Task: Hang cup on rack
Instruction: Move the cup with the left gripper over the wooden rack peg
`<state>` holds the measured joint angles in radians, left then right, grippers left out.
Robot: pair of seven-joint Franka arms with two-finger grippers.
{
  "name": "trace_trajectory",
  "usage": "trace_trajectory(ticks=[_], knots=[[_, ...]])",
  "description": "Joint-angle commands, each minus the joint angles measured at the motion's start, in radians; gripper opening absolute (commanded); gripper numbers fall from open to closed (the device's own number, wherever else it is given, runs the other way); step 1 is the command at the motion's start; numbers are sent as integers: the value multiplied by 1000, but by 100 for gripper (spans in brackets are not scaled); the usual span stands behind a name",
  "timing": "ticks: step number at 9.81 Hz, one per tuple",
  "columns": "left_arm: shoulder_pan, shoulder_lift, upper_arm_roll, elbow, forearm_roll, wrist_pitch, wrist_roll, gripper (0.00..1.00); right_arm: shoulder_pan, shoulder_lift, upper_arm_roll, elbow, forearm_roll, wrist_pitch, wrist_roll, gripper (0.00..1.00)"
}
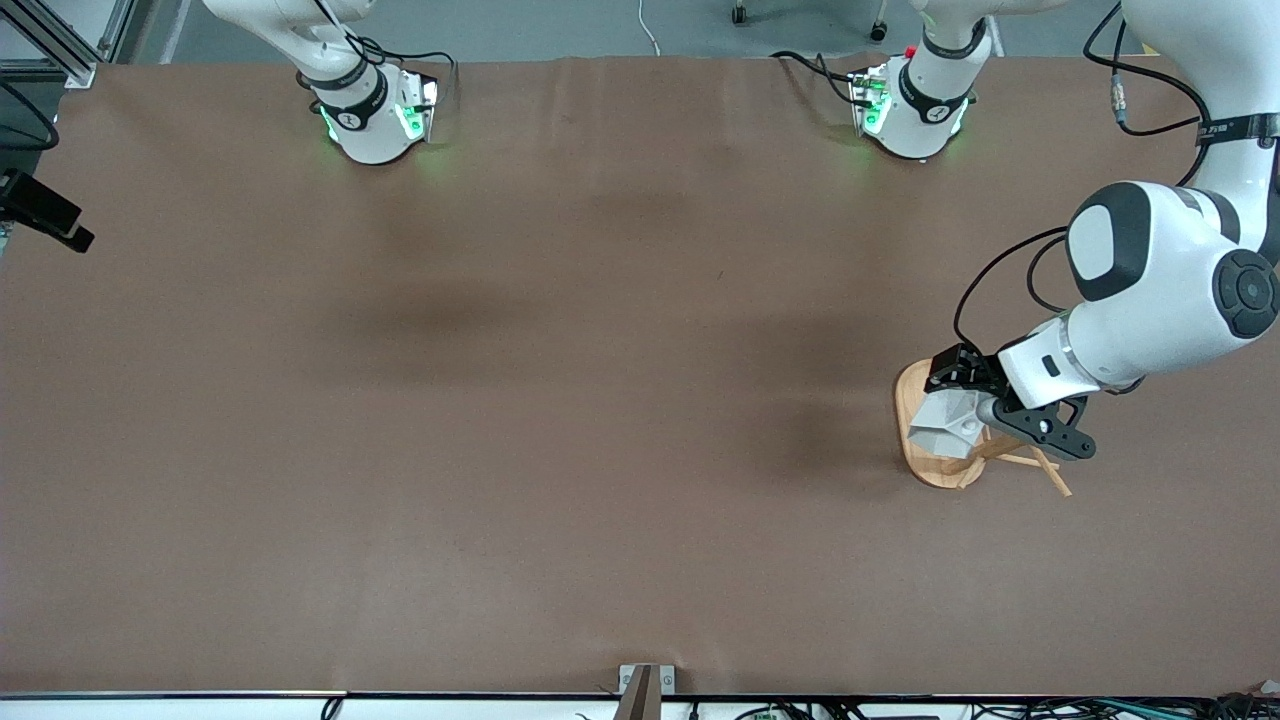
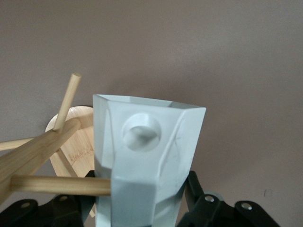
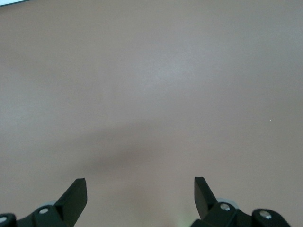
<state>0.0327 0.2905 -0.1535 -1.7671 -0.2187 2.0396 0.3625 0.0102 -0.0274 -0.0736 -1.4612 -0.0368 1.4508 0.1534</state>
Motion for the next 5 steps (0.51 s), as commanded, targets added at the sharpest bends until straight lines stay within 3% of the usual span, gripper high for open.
trace_trajectory(ticks=[1, 2, 5], knots=[[-7, 35, 17, 5, -7, 7, 27, 2, -16, 3, 8, 10, 15, -7, -3, 100], [-7, 35, 18, 6, -7, 7, 27, 6, -16, 3, 6, 10, 15, -7, -3, 100], [-8, 35, 25, 6, -8, 7, 21, 74, -18, 3, 6, 10, 15, -9, -3, 100]])
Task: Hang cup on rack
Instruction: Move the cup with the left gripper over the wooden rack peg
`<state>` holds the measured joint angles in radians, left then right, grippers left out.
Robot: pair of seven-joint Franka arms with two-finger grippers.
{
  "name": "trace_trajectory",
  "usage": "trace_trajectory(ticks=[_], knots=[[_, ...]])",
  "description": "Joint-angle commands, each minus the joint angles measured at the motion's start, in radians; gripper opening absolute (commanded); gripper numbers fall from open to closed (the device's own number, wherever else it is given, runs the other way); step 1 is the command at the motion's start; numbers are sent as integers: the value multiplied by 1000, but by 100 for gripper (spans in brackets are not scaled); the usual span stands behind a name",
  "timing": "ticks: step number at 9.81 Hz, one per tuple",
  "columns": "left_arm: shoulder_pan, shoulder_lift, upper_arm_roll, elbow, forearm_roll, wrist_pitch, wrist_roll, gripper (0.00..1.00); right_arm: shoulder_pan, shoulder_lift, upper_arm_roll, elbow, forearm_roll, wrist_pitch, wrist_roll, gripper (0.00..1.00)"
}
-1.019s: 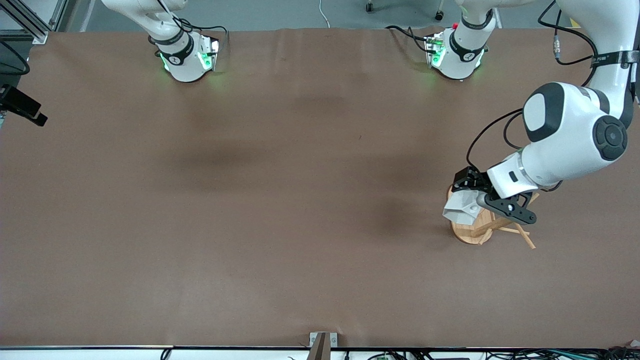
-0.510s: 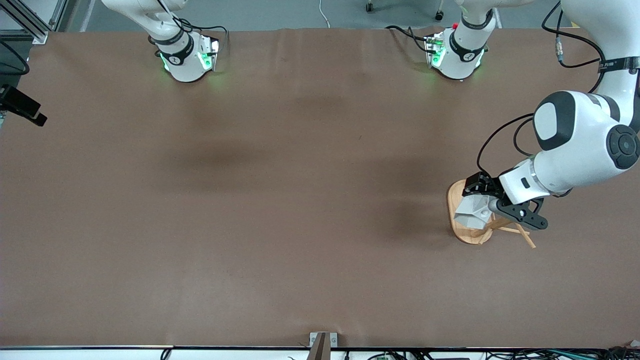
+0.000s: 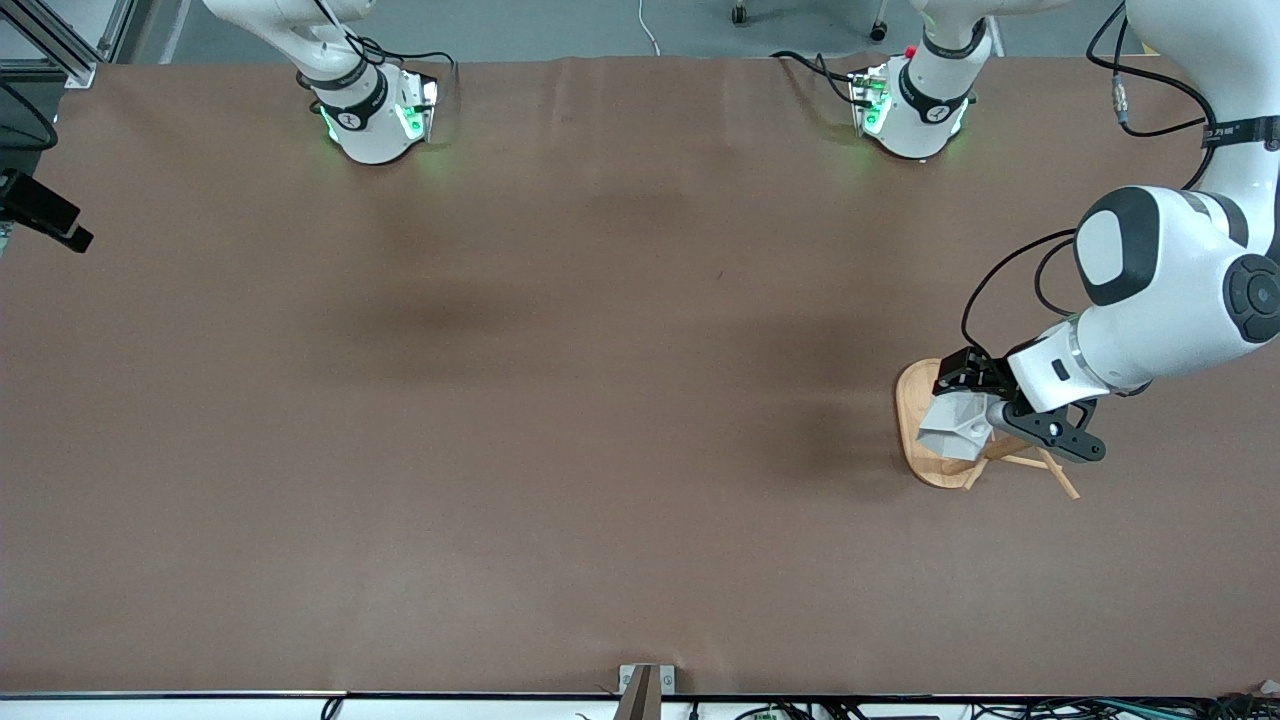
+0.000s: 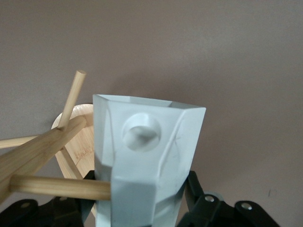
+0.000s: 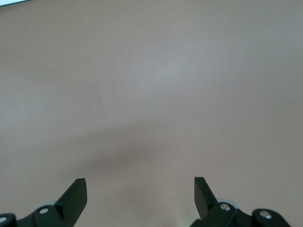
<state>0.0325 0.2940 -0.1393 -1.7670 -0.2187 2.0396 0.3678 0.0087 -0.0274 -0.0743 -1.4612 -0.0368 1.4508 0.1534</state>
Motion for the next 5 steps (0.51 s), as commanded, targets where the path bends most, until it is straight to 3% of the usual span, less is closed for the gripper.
trace_trajectory(ticks=[1, 5], knots=[[-8, 31, 10, 6, -10, 7, 19, 100, -16, 3, 7, 10, 15, -9, -3, 100], [-11, 30, 10, 8, -27, 8, 7, 100, -21, 3, 7, 9, 15, -12, -5, 100]])
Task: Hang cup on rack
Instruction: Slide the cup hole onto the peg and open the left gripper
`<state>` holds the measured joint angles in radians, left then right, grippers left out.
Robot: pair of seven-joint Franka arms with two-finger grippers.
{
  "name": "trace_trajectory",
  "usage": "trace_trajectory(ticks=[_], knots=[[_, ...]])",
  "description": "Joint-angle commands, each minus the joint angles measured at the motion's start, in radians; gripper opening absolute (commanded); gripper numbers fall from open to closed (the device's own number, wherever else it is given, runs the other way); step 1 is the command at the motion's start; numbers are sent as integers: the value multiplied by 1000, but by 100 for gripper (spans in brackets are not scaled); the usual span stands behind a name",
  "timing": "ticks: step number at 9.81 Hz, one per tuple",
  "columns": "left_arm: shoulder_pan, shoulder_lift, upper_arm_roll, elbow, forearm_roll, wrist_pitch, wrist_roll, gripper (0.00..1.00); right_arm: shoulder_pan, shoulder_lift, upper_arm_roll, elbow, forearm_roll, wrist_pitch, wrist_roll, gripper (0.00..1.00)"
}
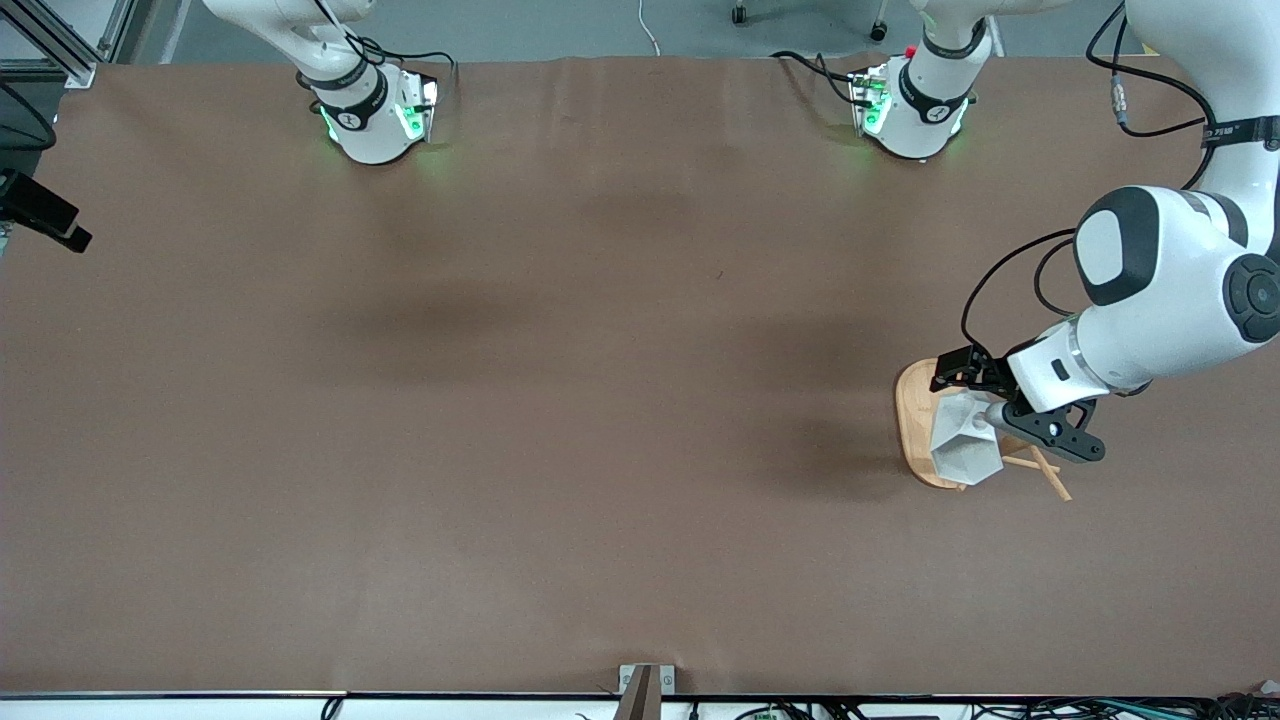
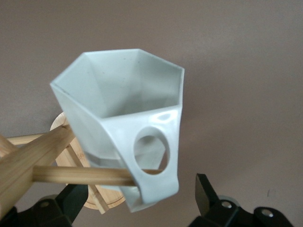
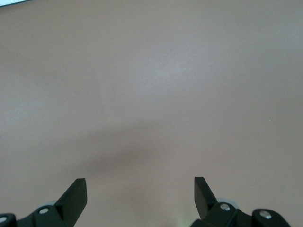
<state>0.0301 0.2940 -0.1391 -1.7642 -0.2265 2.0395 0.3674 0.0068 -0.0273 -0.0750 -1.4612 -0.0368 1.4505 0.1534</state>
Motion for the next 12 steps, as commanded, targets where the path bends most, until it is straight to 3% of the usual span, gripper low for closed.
trace_trajectory(ticks=[1, 5, 8, 12], knots=[[-9, 30, 10, 5, -27, 8, 7, 100, -19, 3, 7, 9, 15, -12, -5, 100], [-16, 13, 7, 5, -48, 7, 5, 100, -19, 3, 6, 9, 15, -12, -6, 100], [-39, -76, 9, 2, -54, -34, -53, 100, -19, 3, 6, 7, 15, -12, -6, 100], [-39, -238, 24, 2, -43, -204, -128, 100, -19, 3, 4, 7, 15, -12, -6, 100]])
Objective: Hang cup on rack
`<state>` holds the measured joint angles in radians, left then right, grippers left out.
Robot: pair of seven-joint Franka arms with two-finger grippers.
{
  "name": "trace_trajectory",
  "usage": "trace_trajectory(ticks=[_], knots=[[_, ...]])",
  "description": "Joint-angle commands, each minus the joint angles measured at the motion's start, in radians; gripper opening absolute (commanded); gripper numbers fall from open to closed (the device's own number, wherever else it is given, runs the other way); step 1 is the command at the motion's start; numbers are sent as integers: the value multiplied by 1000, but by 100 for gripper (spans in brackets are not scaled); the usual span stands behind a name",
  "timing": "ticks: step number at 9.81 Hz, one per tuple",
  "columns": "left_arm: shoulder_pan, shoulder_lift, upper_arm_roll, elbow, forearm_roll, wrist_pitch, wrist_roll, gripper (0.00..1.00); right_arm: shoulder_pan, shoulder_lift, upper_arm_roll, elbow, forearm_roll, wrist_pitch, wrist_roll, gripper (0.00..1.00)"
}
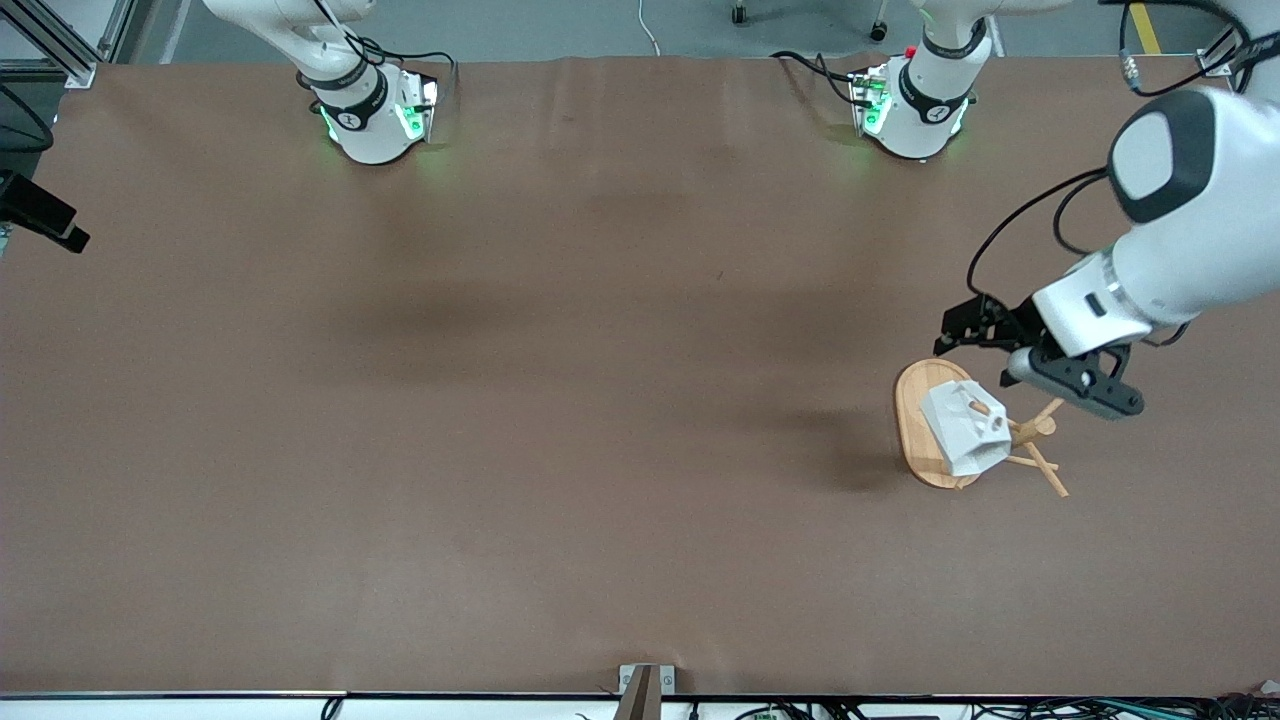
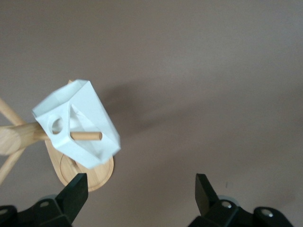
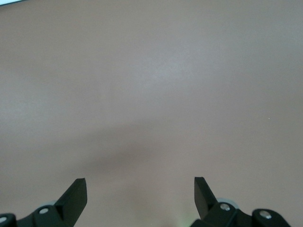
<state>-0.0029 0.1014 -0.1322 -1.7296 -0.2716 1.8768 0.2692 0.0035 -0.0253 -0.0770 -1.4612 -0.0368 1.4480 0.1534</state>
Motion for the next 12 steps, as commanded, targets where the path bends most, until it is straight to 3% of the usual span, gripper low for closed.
trace_trajectory(ticks=[1, 2, 7, 12], knots=[[-8, -80, 22, -38, 5, -77, -71, 100, -17, 1, 6, 7, 15, -9, -6, 100], [-9, -103, 26, -39, 15, -88, -105, 100, -17, 1, 6, 7, 15, -9, -6, 100], [-18, -187, 25, -30, 346, -119, -113, 100, -17, 1, 6, 7, 15, -9, -6, 100], [-51, -276, 46, -38, 282, -231, -272, 100, -17, 1, 6, 7, 17, -8, -27, 100]])
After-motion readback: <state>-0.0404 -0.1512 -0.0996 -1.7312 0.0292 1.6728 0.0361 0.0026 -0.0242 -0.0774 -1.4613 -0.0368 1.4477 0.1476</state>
